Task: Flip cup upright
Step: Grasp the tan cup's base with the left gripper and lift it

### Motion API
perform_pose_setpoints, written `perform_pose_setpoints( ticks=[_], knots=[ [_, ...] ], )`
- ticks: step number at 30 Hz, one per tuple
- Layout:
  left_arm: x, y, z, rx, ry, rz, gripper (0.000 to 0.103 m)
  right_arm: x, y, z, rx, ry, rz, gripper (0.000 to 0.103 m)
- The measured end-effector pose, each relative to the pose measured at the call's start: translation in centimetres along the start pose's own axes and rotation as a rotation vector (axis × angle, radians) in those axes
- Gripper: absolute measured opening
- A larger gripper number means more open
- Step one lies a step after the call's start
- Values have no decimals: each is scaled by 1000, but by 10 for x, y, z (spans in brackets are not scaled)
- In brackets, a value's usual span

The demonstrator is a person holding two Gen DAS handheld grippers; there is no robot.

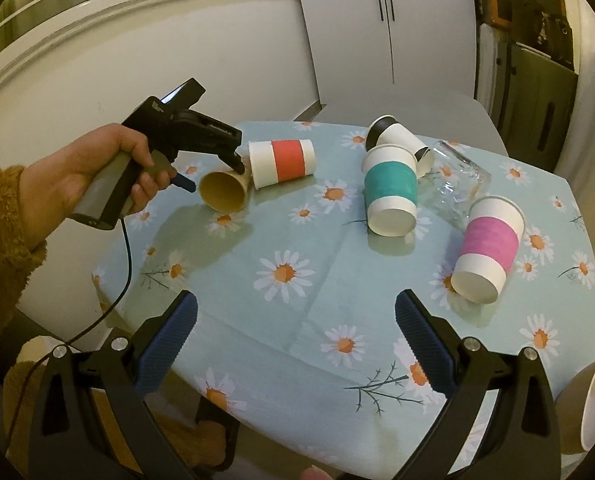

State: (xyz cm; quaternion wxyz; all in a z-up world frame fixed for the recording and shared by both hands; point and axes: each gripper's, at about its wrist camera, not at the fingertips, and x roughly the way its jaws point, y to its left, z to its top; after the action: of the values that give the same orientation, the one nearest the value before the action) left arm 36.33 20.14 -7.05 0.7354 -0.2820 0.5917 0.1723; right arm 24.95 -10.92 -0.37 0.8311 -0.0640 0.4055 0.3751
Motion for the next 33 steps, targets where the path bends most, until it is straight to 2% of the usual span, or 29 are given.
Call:
perform_pose_setpoints(
  ticks=[5, 12, 18, 20, 24, 30, 33],
  knots=[
    [6, 1, -7, 23, 19, 6, 69, -7, 0, -1, -7, -13, 0, 98],
    [-1, 3, -18, 81, -8, -2, 67, -14, -3, 0, 5, -31, 2, 98],
    [-26, -1, -38, 214, -40, 15, 67, -21, -2, -1, -5, -45, 13, 98],
    [-34, -3, -47, 277, -49, 37, 67, -24, -2, 0, -9, -52, 18, 98],
    [-53, -9, -72, 398, -71, 23, 66, -26, -1, 0, -17, -40, 39, 98],
    [-74, -34, -137, 750, -103, -43, 67, -28, 8, -7, -103, 66, 110, 98],
    [-81, -45, -170, 916, -113, -67, 67, -30, 11, -12, -158, 113, 114, 98]
  ],
)
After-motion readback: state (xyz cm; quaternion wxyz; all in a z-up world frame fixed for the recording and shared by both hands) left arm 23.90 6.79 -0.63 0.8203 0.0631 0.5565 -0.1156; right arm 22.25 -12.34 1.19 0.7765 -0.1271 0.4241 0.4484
